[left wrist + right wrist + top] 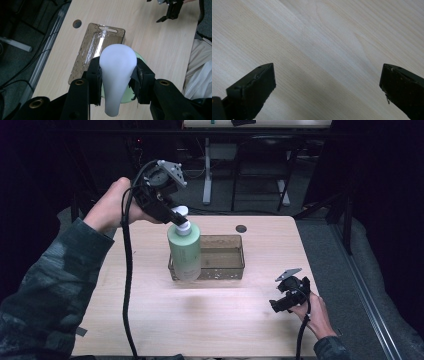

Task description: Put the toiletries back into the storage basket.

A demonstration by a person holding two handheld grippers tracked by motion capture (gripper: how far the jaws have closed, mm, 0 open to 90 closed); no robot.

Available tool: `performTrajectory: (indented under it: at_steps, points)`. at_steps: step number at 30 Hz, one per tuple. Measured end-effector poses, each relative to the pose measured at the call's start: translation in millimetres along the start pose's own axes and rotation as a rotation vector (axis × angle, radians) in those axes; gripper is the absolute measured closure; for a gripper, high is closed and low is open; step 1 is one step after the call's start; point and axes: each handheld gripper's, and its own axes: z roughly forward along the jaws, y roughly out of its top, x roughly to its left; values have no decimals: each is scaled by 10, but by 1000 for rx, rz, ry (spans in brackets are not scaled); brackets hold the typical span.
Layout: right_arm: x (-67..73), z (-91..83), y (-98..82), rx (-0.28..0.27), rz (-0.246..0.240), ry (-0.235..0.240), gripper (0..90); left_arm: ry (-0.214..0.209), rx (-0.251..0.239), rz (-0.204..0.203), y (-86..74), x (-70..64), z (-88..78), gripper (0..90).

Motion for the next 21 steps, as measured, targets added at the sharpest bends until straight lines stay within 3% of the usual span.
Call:
performTrajectory:
  at_steps: [21]
  points:
    - [6, 15, 1, 4, -3, 2, 1, 103, 1, -80, -6, 313, -43, 636]
